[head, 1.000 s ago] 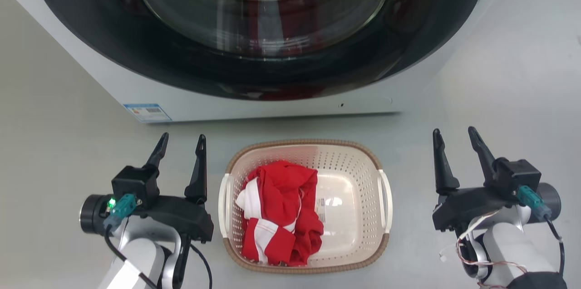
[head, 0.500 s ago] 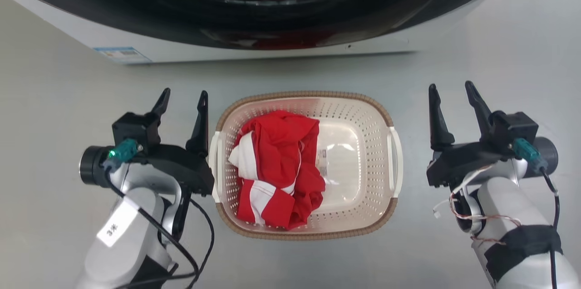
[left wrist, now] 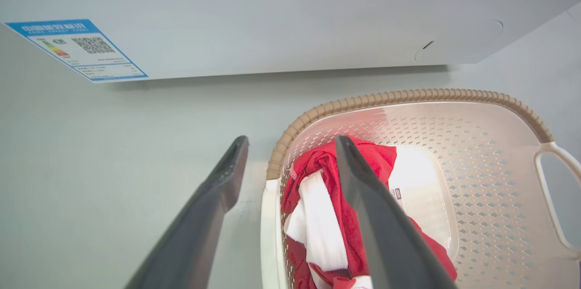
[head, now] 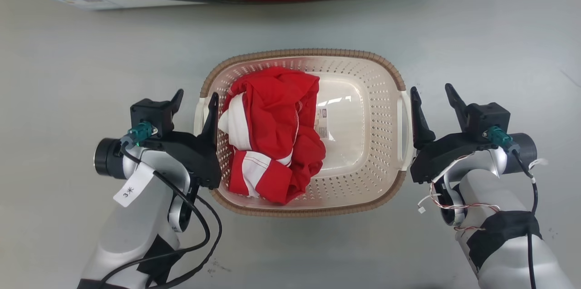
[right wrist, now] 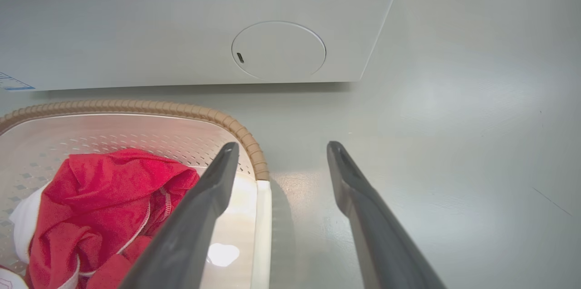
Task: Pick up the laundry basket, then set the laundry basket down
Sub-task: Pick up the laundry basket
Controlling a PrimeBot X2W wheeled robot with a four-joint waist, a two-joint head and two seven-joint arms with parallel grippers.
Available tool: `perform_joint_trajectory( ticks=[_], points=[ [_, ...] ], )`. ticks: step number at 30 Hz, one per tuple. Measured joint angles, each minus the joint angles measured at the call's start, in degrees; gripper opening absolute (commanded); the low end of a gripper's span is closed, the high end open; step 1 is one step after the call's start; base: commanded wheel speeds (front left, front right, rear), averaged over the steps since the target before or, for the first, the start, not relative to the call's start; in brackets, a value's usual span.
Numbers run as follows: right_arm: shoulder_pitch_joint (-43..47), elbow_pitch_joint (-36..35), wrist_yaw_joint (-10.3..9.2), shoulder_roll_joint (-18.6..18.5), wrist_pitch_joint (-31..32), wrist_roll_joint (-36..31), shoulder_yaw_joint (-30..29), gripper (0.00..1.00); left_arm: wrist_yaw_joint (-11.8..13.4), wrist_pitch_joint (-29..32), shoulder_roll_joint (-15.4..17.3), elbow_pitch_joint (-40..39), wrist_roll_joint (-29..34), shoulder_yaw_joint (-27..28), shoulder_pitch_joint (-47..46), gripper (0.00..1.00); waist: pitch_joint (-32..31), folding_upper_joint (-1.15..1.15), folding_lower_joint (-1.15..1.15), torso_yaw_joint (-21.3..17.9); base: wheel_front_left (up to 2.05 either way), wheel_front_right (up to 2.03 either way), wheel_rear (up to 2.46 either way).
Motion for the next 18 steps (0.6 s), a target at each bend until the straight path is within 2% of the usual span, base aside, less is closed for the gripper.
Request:
perform_joint_trajectory(
  ticks=[18],
  points=[
    [-2.99,9.03,0.82,1.24,-0.07,0.02,1.72,1.0,-3.53,0.44,-1.52,12.89,-2.6,-0.05,-3.77,1.0,6.9,0.0,0.0,-0.06,0.0,0.0,0.0]
  ],
)
